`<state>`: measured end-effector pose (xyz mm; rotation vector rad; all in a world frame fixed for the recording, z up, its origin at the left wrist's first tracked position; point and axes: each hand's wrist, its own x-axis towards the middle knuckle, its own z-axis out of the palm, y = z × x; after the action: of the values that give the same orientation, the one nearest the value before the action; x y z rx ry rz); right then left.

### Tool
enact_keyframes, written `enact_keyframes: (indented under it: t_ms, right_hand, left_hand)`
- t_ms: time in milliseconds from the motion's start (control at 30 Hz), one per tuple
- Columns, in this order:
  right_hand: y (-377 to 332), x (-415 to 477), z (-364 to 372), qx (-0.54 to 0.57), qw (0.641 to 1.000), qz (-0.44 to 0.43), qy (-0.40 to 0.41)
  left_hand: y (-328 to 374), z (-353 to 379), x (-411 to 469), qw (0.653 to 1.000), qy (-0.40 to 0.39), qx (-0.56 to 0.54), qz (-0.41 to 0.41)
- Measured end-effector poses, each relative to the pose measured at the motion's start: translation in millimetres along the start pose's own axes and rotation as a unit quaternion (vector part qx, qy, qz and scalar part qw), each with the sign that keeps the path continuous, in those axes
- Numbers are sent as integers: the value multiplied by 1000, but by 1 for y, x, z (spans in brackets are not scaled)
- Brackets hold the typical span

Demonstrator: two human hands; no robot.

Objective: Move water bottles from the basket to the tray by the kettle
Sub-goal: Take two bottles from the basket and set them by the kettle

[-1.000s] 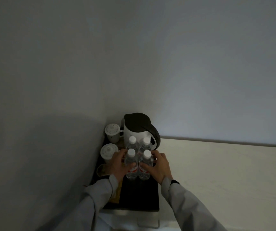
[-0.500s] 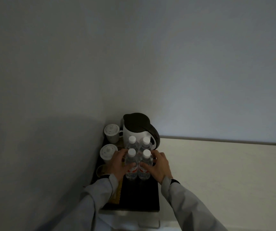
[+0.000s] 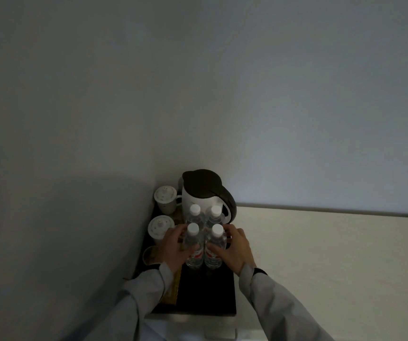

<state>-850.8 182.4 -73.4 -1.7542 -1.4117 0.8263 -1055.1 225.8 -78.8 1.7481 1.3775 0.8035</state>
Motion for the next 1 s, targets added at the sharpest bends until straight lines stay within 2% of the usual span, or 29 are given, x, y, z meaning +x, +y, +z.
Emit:
enact_keyframes:
  t_ms: [1000]
  right_hand:
    - [-4,0,-3,-3,1000,3,-3]
  left_hand:
    - [4,1,0,999,-9,31,-13]
